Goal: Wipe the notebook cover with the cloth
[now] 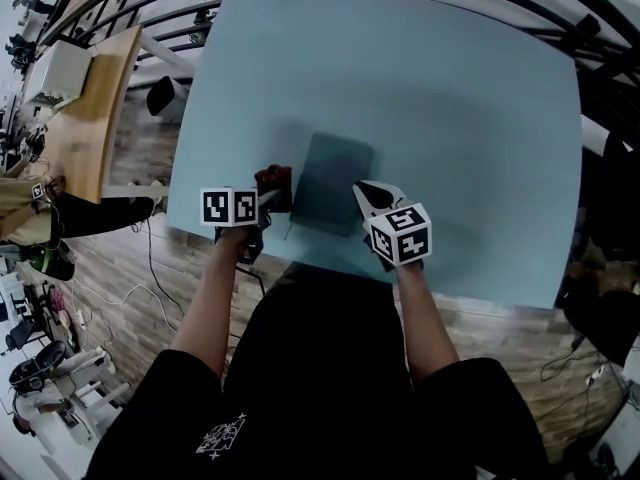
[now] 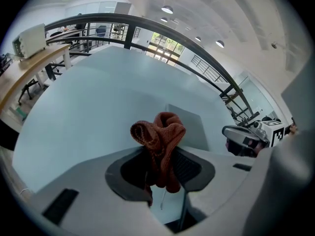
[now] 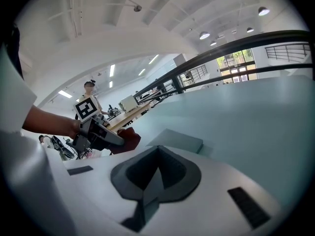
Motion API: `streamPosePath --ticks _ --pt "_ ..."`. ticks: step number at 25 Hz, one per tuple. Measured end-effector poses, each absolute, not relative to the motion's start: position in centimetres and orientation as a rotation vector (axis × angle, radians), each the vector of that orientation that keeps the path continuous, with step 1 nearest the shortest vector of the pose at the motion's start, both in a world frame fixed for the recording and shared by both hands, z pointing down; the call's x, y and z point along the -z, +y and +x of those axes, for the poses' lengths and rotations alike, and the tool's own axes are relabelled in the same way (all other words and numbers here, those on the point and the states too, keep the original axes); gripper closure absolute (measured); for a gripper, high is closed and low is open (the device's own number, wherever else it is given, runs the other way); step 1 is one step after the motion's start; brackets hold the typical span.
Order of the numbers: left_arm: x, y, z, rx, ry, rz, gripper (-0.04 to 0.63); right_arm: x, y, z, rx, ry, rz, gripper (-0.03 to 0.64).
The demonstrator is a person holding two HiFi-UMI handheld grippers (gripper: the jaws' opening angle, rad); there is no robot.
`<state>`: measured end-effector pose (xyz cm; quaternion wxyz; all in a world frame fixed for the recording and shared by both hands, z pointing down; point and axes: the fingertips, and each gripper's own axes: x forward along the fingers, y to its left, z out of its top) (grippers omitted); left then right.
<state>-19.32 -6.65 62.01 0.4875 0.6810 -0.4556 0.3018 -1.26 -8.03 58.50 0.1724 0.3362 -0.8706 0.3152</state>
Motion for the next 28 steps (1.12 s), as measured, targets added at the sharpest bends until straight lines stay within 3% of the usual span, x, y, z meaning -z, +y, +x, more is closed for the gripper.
streamPosePath --ticks 12,28 --pt "-60.9 -5.5 -15.1 -0.722 -0.989 1.757 0.460 -58.1 -6.5 -0.5 -0.899 -2.450 1.048 0.615" --pt "-61.9 -3.0 -3.7 -0.775 -0.656 1.830 0.460 -58.7 -5.3 4.6 -0.968 -2.362 1.244 0.615"
